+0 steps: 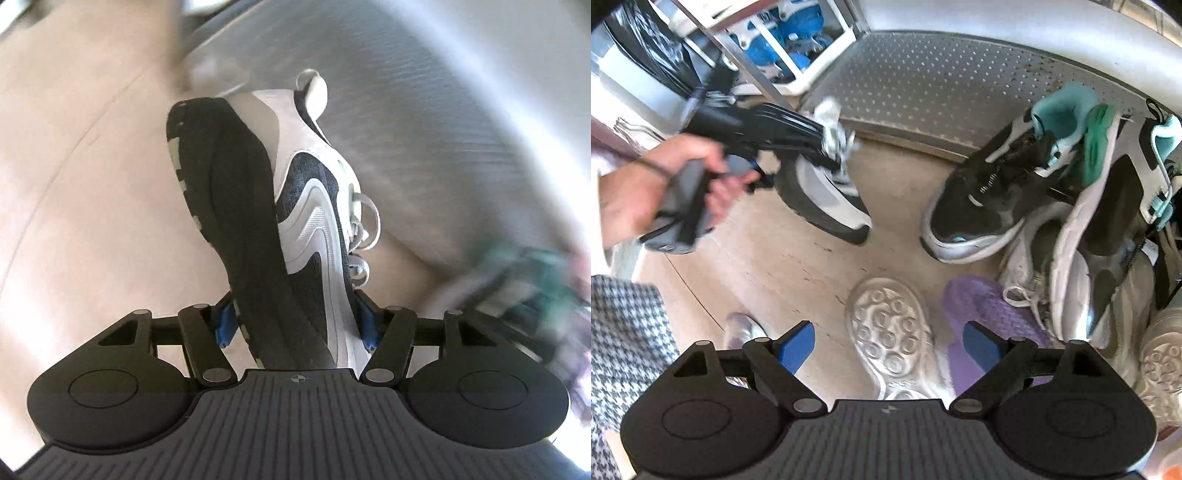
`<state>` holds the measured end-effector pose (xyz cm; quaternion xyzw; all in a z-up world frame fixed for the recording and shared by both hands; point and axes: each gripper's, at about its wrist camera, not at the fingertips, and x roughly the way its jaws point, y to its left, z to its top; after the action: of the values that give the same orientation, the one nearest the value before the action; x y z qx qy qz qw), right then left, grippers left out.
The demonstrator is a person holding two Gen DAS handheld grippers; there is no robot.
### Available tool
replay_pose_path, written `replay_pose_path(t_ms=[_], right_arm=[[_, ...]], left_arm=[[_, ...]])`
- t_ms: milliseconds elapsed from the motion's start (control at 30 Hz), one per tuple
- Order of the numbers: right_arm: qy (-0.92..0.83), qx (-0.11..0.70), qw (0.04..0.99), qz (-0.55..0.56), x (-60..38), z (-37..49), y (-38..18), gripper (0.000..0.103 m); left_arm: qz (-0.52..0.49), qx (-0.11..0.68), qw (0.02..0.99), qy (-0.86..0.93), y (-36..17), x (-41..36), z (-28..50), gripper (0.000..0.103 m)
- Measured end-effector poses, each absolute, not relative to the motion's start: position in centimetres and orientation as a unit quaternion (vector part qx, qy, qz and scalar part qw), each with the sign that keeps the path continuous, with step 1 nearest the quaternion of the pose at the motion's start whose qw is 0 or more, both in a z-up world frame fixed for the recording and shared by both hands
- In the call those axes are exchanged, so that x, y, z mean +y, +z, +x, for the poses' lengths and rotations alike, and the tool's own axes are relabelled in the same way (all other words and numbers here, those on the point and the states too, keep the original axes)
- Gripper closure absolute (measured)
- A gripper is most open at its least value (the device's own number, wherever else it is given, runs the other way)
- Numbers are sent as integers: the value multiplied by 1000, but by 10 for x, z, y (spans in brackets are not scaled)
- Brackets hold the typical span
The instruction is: Organize scattered shoes
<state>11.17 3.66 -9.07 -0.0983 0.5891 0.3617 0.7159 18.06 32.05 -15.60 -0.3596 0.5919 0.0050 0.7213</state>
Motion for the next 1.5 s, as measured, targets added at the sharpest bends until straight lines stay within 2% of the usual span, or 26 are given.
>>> replay_pose_path(t_ms=[33,67,100,167,200,233,300,367,400,433,500,567,600,633,767,867,933,1000,1300,1333,1433,1500], right_arm=[[361,589,716,-95,38,111,-90,14],[361,589,717,-92,38,110,-89,14],[361,589,718,-89,39,109,-88,14],[360,589,719,-83,41,107,-87,12],[360,589,719,-80,42,106,-86,12],[360,589,720,-77,43,105,-85,12],[359,588,721,-71,45,103,-84,12],[358,588,722,-65,47,102,-82,13],[358,588,723,-62,48,101,-81,18],[358,588,723,-61,49,100,-81,30],[353,597,717,-62,60,97,-75,43],[348,613,708,-49,77,112,-83,49],[347,620,702,-37,84,121,-88,58],[346,628,697,-25,91,131,-93,61],[325,649,687,30,117,172,-112,60],[284,652,700,67,133,199,-126,60],[261,651,708,81,146,216,-137,59],[249,644,721,64,164,226,-149,59],[179,665,725,13,207,242,-221,56],[168,673,720,17,208,242,-228,73],[128,679,717,96,193,244,-235,78],[111,648,740,145,179,242,-229,78]], left_arm=[[-362,606,708,-23,-154,326,177,31],[-331,628,704,-7,-151,326,177,21],[-297,648,701,16,-147,324,179,26],[-153,695,696,96,-127,319,183,28],[-81,709,689,130,-114,316,185,27],[-61,704,693,139,-99,313,187,26],[-23,694,702,158,-67,308,190,17],[-20,664,730,161,-30,298,179,11],[-21,643,749,160,-7,291,169,10],[-22,636,756,155,-1,289,164,10],[-30,608,782,137,17,268,151,10],[-42,585,800,123,29,251,149,15],[-30,587,800,121,27,252,156,21],[-18,589,799,118,25,253,164,23],[29,599,791,117,10,265,192,31],[73,619,772,125,-8,271,205,33],[92,620,770,119,-9,268,204,32],[111,616,772,111,-10,268,204,25],[55,603,787,120,-10,292,214,21],[58,604,786,120,-11,292,214,21],[58,608,782,123,-14,295,215,20],[57,608,782,126,-15,297,216,20]])
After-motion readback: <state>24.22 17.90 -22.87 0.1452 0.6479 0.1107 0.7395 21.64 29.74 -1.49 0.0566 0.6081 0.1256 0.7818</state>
